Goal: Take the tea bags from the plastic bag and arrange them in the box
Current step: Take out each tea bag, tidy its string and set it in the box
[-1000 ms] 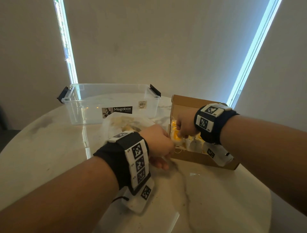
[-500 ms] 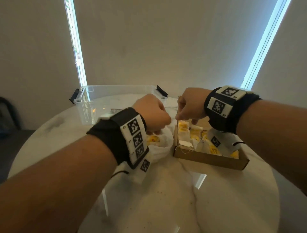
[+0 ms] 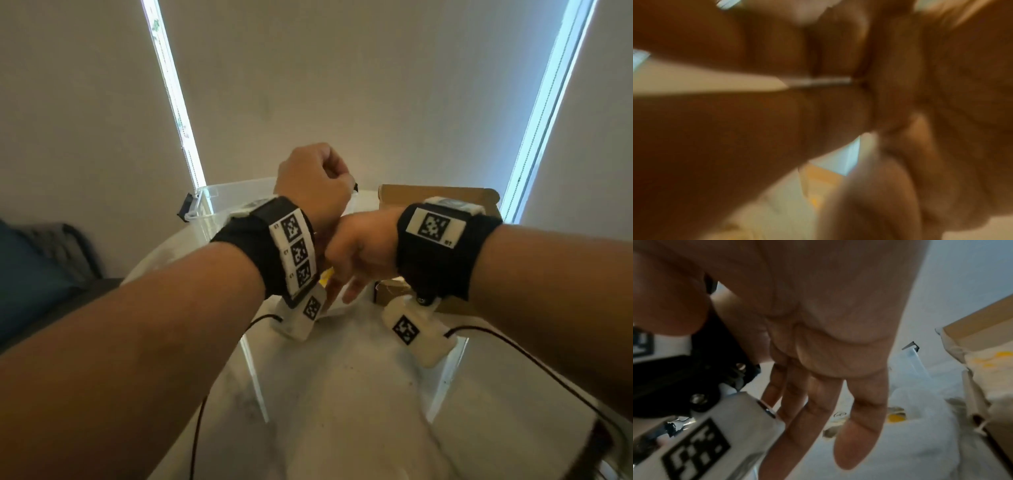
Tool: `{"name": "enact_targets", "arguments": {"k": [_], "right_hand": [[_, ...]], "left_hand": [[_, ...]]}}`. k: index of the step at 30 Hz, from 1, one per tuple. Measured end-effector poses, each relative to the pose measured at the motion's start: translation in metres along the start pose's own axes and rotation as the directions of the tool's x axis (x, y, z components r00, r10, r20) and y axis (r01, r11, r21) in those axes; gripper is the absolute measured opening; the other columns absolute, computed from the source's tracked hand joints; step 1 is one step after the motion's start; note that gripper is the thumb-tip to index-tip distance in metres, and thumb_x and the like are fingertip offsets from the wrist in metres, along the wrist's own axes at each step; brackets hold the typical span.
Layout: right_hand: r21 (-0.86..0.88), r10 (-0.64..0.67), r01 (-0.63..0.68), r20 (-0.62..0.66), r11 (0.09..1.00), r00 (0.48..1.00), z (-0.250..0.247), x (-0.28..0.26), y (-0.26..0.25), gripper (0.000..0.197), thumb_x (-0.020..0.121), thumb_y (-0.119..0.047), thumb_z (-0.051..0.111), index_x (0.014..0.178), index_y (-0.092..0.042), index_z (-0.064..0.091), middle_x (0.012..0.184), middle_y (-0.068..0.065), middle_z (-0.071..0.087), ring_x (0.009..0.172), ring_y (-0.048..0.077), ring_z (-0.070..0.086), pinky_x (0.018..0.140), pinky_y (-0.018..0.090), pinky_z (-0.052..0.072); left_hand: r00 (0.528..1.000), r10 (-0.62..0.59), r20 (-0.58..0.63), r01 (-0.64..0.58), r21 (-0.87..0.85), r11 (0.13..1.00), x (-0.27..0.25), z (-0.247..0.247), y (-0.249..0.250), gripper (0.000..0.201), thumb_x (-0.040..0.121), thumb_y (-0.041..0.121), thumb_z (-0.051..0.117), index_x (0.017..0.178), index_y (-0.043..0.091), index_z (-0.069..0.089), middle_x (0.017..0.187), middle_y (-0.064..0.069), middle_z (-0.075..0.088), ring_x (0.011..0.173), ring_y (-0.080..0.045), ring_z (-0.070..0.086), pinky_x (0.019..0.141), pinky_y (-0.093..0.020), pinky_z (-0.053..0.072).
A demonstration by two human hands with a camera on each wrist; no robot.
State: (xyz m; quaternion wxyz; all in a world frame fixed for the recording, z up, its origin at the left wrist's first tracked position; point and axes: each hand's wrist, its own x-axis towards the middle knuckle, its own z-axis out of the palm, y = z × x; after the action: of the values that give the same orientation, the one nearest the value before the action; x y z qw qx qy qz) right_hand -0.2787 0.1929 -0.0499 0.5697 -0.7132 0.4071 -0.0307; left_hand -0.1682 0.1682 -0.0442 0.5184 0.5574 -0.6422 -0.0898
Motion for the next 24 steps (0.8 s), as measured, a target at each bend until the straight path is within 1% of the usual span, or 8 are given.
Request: {"name": "enact_targets", "arguments": {"k": [3,5,8,10,14,17,20,24], "right_hand": [[-0.036,0.027,-0.027,0.015,0.999,1.000,0.003,0.004,0.005,0.056,0.061,-0.001,0.051,0.114,-0.006,0.066,0.129,0.020,0.065,0.100,0.032,0.067,0.087,0.044,0.047],[-0.052,0.051,-0.051,0.000,0.997,0.999,0.002,0.004,0.007,0.051,0.072,0.003,0.051,0.122,-0.005,0.063,0.131,0.019,0.064,0.102,0.032,0.066,0.091,0.045,0.047],[-0.091,0.079,-0.079,-0.002,0.993,0.997,0.000,0.007,0.013,0.048,0.085,0.006,0.047,0.129,-0.003,0.061,0.134,0.012,0.062,0.112,0.035,0.067,0.096,0.047,0.049],[-0.153,0.075,-0.080,-0.036,0.985,0.997,-0.004,0.007,0.014,0.039,0.087,0.003,0.053,0.123,-0.004,0.066,0.129,0.008,0.065,0.107,0.034,0.070,0.085,0.041,0.054],[-0.205,-0.004,-0.055,-0.274,0.977,0.962,-0.027,0.004,0.010,0.020,0.087,-0.004,0.064,0.106,-0.003,0.070,0.105,0.012,0.076,0.089,0.030,0.074,0.076,0.039,0.055],[-0.284,-0.006,-0.123,-0.414,0.951,0.910,-0.043,0.012,0.010,0.018,0.090,-0.008,0.067,0.107,-0.004,0.071,0.096,0.008,0.077,0.085,0.026,0.077,0.085,0.041,0.059],[-0.310,0.008,-0.164,-0.449,0.937,0.893,-0.049,0.023,0.011,0.018,0.091,-0.009,0.066,0.108,-0.004,0.070,0.094,0.008,0.078,0.083,0.021,0.077,0.084,0.040,0.062],[-0.427,-0.047,-0.162,-0.438,0.890,0.898,-0.042,0.033,0.006,0.021,0.088,-0.010,0.069,0.109,-0.007,0.074,0.090,0.004,0.077,0.082,0.015,0.075,0.079,0.030,0.062]], "left_hand": [[0.996,0.049,0.072,-0.060,0.170,0.984,0.000,0.002,-0.018,0.009,0.082,0.019,0.069,0.074,0.021,0.067,0.070,0.008,0.065,0.068,-0.012,0.061,0.064,-0.023,0.049],[0.982,0.056,0.180,-0.112,0.318,0.941,0.001,0.002,-0.027,0.007,0.084,0.018,0.067,0.076,0.020,0.067,0.075,0.006,0.067,0.072,-0.013,0.063,0.067,-0.026,0.052],[0.922,-0.032,0.385,-0.193,0.531,0.825,-0.003,0.007,-0.033,0.022,0.089,0.014,0.062,0.071,0.025,0.056,0.081,0.002,0.065,0.074,-0.015,0.060,0.065,-0.026,0.044],[0.887,-0.125,0.445,-0.203,0.618,0.759,-0.004,0.013,-0.039,0.026,0.091,0.013,0.059,0.068,0.024,0.054,0.080,0.001,0.061,0.072,-0.016,0.056,0.062,-0.026,0.040],[0.824,-0.328,0.461,-0.111,0.700,0.705,-0.002,0.019,-0.053,0.010,0.089,0.024,0.067,0.081,0.018,0.069,0.080,-0.001,0.066,0.069,-0.014,0.058,0.054,-0.023,0.040],[0.735,-0.437,0.518,-0.187,0.775,0.603,0.001,0.021,-0.062,0.022,0.090,0.028,0.066,0.108,0.017,0.071,0.105,-0.002,0.070,0.095,-0.020,0.065,0.077,-0.030,0.054],[0.678,-0.461,0.573,-0.328,0.797,0.507,0.002,0.024,-0.065,0.040,0.095,0.042,0.060,0.125,0.015,0.063,0.116,-0.004,0.065,0.104,-0.023,0.062,0.086,-0.029,0.048],[0.613,-0.507,0.606,-0.396,0.791,0.467,0.000,0.025,-0.068,0.035,0.095,0.049,0.057,0.113,0.020,0.063,0.095,-0.001,0.058,0.090,-0.021,0.057,0.084,-0.031,0.047]]}}
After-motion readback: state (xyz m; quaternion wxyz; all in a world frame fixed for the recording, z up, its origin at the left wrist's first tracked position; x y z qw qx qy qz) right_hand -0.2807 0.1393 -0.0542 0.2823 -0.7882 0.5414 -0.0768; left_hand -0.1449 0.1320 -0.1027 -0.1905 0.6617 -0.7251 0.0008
